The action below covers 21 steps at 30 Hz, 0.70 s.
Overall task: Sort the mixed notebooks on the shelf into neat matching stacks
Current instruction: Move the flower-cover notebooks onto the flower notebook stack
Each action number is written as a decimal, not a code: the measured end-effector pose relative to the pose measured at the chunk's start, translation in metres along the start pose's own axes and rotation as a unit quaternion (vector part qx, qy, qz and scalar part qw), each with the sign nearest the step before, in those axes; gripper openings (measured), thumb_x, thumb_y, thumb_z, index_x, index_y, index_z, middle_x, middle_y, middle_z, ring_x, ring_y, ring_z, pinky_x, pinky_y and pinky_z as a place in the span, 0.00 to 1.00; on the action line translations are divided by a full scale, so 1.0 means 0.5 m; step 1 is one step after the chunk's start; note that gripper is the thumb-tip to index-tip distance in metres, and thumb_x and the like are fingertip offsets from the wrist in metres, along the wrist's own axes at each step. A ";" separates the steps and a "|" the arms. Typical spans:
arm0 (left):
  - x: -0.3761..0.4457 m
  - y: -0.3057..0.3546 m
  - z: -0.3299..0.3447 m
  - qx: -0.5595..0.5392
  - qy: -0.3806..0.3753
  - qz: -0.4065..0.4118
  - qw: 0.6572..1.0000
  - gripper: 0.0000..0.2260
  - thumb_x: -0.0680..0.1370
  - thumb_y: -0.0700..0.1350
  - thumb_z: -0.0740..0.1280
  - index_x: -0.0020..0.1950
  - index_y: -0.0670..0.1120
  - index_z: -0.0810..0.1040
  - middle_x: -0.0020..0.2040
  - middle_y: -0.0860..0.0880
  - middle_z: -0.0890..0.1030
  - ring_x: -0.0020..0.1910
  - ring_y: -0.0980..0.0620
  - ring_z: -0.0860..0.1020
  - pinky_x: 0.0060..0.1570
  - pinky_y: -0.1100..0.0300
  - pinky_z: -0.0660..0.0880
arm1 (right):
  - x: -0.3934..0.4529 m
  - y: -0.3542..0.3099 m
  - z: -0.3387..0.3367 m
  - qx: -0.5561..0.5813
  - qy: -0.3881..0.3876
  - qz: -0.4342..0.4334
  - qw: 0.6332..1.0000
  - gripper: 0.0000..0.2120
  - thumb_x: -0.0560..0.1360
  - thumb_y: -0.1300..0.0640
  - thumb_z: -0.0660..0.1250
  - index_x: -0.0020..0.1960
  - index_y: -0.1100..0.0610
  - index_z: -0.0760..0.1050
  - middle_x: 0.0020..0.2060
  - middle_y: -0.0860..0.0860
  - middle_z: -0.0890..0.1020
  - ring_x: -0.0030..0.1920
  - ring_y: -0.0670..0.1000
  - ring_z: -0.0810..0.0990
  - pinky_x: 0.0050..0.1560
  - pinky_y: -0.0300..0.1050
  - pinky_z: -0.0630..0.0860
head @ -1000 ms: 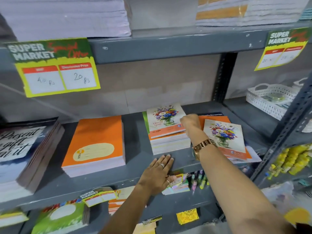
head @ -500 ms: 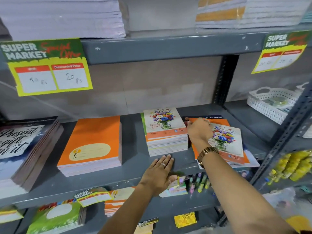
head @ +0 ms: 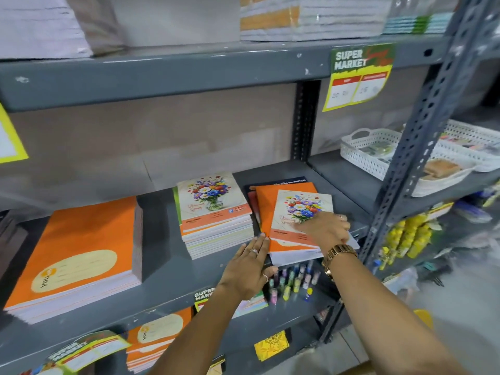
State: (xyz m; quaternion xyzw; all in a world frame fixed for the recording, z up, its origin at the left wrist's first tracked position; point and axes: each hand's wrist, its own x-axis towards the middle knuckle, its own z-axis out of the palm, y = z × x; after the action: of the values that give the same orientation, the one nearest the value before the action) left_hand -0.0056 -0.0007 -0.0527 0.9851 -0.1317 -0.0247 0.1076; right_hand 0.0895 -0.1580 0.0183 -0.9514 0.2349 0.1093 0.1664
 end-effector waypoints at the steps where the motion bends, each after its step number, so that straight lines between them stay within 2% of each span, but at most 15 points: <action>1: 0.003 0.000 0.003 -0.002 0.002 0.000 1.000 0.30 0.80 0.57 0.49 0.74 0.45 0.40 0.77 0.46 0.43 0.76 0.50 0.44 0.74 0.56 0.43 | 0.002 0.000 -0.002 -0.002 -0.007 0.000 1.000 0.51 0.59 0.30 0.71 0.68 0.63 0.62 0.61 0.58 0.68 0.61 0.57 0.69 0.54 0.50 0.74; 5: 0.005 0.000 0.018 -0.002 0.010 -0.001 1.000 0.31 0.79 0.58 0.50 0.74 0.46 0.38 0.77 0.47 0.42 0.76 0.50 0.43 0.73 0.57 0.41 | 0.020 0.003 -0.011 0.003 -0.028 0.017 0.999 0.53 0.57 0.30 0.72 0.69 0.62 0.61 0.63 0.58 0.69 0.63 0.56 0.70 0.56 0.48 0.73; 11: 0.005 -0.003 0.027 0.020 0.014 0.000 1.000 0.33 0.78 0.60 0.49 0.73 0.45 0.36 0.77 0.47 0.41 0.76 0.50 0.41 0.73 0.56 0.39 | 0.045 0.005 -0.026 0.062 -0.057 0.062 0.995 0.52 0.58 0.37 0.77 0.69 0.64 0.58 0.65 0.58 0.69 0.65 0.57 0.70 0.62 0.51 0.70; 12: 0.005 -0.003 0.027 0.023 0.012 0.000 1.000 0.33 0.78 0.60 0.49 0.73 0.45 0.36 0.77 0.47 0.41 0.75 0.50 0.41 0.73 0.56 0.39 | 0.046 0.005 -0.023 0.095 -0.053 0.062 0.992 0.50 0.59 0.40 0.78 0.67 0.64 0.58 0.65 0.58 0.70 0.65 0.57 0.71 0.61 0.52 0.71; 15: 0.000 -0.006 0.030 0.037 0.008 -0.002 0.999 0.34 0.78 0.61 0.49 0.73 0.45 0.35 0.77 0.47 0.40 0.75 0.50 0.40 0.73 0.56 0.38 | 0.047 0.002 -0.013 0.232 -0.033 -0.008 0.972 0.29 0.69 0.56 0.73 0.61 0.63 0.61 0.62 0.60 0.74 0.62 0.59 0.74 0.58 0.51 0.74; 18: -0.011 -0.017 0.028 0.062 -0.003 0.000 0.998 0.33 0.78 0.61 0.48 0.73 0.46 0.34 0.77 0.48 0.39 0.75 0.50 0.39 0.73 0.55 0.38 | 0.030 -0.014 -0.040 0.278 0.044 -0.044 0.959 0.26 0.75 0.62 0.65 0.66 0.68 0.57 0.62 0.63 0.74 0.63 0.62 0.73 0.59 0.53 0.72; 21: -0.019 -0.026 0.021 0.084 -0.016 0.005 0.996 0.32 0.78 0.61 0.47 0.73 0.46 0.36 0.76 0.48 0.39 0.75 0.51 0.38 0.73 0.54 0.39 | -0.002 -0.040 -0.087 0.291 0.114 -0.075 0.947 0.21 0.74 0.62 0.66 0.63 0.66 0.64 0.61 0.64 0.76 0.62 0.64 0.74 0.57 0.56 0.72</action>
State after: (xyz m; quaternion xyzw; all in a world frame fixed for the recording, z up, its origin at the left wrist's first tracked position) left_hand -0.0123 0.0118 -0.0657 0.9895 -0.1401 -0.0290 0.0226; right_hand 0.1040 -0.1568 0.0640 -0.8825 0.2015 -0.0864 0.4160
